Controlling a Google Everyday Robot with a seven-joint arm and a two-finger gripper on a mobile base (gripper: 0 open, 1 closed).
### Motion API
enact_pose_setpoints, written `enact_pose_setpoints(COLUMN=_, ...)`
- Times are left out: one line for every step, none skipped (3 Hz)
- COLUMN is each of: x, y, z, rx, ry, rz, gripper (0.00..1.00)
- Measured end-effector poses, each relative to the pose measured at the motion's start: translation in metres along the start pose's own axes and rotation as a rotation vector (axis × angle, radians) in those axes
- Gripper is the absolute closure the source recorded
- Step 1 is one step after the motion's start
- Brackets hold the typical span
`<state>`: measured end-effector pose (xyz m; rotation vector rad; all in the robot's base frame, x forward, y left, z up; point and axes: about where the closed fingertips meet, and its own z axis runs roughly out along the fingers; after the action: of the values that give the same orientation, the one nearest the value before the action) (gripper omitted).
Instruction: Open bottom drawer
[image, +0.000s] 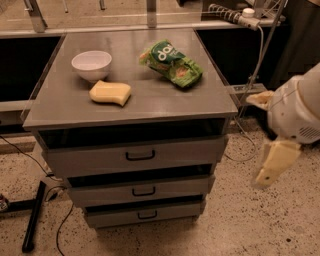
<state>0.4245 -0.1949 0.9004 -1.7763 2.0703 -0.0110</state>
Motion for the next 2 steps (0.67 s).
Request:
enact_pose_setpoints(x=0.016, y=0.019, z=0.051, rx=0.010, ry=-0.069, rz=-0.038, gripper=0.00)
enact_pose_setpoints(x=0.038, y=0.031, z=0.108, rx=0.013, ry=-0.110, rz=-0.027, gripper=0.00)
